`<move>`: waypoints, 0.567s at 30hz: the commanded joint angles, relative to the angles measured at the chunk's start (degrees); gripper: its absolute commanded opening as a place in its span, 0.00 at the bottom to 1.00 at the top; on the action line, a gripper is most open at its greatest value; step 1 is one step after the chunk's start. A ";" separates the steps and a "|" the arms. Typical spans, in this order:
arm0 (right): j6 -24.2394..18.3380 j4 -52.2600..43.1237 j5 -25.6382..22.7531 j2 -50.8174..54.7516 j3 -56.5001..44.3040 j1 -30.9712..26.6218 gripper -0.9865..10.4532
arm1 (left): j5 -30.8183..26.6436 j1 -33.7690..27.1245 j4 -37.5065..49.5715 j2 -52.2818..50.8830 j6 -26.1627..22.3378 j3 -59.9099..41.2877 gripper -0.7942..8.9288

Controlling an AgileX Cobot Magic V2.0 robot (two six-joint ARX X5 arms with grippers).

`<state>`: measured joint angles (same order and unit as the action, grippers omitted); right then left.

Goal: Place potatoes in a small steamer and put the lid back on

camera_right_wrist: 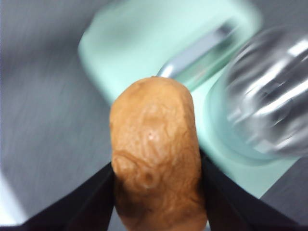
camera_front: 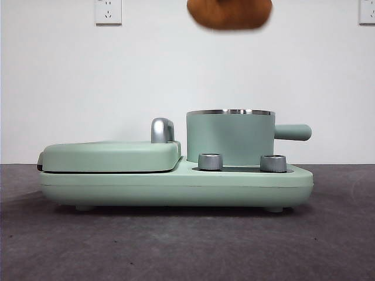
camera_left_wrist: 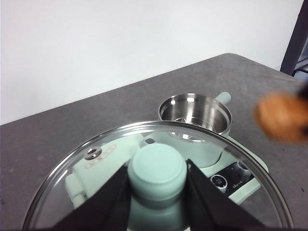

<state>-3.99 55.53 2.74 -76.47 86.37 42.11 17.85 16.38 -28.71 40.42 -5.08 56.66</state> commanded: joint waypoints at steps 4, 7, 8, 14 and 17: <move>-0.61 2.19 0.07 -10.71 14.36 -7.89 0.24 | -0.11 0.13 3.19 -0.02 0.59 0.98 0.10; -1.33 2.14 0.24 -16.11 18.91 -11.17 0.24 | -0.09 0.13 3.96 0.00 1.57 0.98 0.10; -1.49 2.12 0.28 -17.75 20.06 -11.98 0.24 | -0.09 0.13 4.13 0.00 1.57 0.98 0.10; -2.89 0.83 0.85 -26.86 24.57 -15.58 0.24 | -0.09 0.13 4.59 0.00 1.62 0.98 0.10; -2.84 -1.79 2.05 -30.05 24.74 -16.44 0.24 | -0.11 0.13 4.57 0.00 1.73 0.98 0.10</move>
<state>-6.20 54.52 4.51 -105.03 109.36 25.41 17.85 16.38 -26.33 40.42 -3.88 56.66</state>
